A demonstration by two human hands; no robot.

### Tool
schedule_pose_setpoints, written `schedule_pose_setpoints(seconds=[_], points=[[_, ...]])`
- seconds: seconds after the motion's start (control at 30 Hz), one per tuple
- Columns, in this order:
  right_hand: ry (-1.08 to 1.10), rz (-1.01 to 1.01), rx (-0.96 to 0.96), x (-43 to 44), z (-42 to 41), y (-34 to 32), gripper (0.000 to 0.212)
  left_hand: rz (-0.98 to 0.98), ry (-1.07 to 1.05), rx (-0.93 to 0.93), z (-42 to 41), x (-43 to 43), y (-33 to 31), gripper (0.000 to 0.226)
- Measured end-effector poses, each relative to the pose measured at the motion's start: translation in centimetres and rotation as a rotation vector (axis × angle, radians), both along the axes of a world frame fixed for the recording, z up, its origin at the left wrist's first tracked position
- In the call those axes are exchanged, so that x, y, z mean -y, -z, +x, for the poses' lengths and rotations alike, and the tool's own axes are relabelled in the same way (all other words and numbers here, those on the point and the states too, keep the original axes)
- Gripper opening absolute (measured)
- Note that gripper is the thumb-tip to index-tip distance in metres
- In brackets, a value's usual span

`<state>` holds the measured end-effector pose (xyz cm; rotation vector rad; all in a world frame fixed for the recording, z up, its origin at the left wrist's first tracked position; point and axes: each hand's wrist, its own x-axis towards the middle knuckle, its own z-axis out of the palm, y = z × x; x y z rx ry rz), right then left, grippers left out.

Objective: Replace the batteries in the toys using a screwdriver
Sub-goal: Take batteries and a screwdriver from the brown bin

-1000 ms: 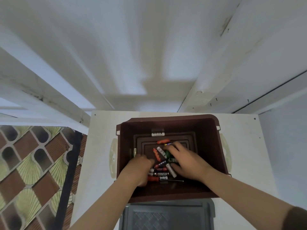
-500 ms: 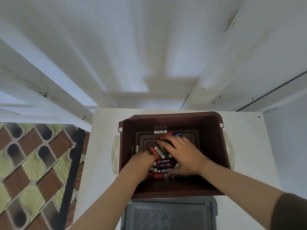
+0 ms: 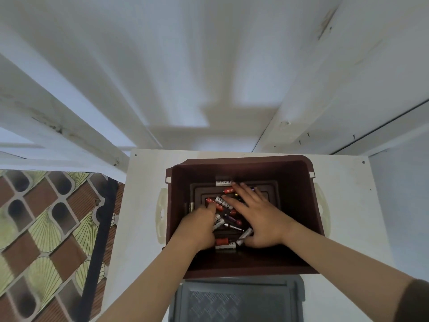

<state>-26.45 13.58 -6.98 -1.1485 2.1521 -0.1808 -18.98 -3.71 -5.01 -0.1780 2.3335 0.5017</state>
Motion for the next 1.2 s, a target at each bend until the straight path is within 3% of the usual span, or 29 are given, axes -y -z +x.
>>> schedule_pose_setpoints(seconds=[0.1,0.27,0.47,0.53,0.6,0.7,0.83,0.93,1.0,1.1,1.2], points=[[-0.006,0.001,0.009,-0.2,-0.5,-0.2,0.101,0.002,0.040,0.003,-0.1,0.0,0.0,0.065],[-0.070,0.080,-0.009,-0.1,-0.6,-0.3,0.120,-0.003,0.033,0.035,-0.4,0.4,0.5,0.062],[-0.055,0.093,0.072,0.1,-1.3,-0.9,0.119,0.004,0.013,0.012,-0.4,0.4,0.9,0.072],[0.015,0.064,0.218,0.4,-1.3,-1.5,0.099,0.014,0.009,0.015,-0.5,0.4,1.0,0.077],[0.154,-0.069,0.312,0.5,-1.1,-2.1,0.063,0.034,-0.017,0.028,-0.6,0.5,1.0,0.081],[0.106,-0.154,0.083,0.0,-0.7,-1.9,0.030,0.038,-0.043,0.044,-0.8,0.6,1.0,0.088],[-0.262,-0.151,-0.215,-0.1,0.4,-0.8,0.033,0.013,-0.032,0.043,-0.9,0.4,1.0,0.089],[-0.332,-0.244,-0.329,0.1,1.2,0.4,0.026,0.004,-0.040,0.045,-1.2,0.1,0.9,0.092],[-0.258,-0.310,-0.353,0.2,1.4,1.0,0.020,-0.010,-0.061,0.051,-1.4,-0.3,0.7,0.096],[-0.010,-0.332,-0.398,0.4,1.3,1.1,0.033,-0.044,-0.066,0.064,-1.5,-0.6,0.6,0.100],[0.044,-0.185,-0.305,0.2,0.9,1.1,0.083,-0.063,-0.064,0.078,-1.6,-0.9,0.7,0.108]])
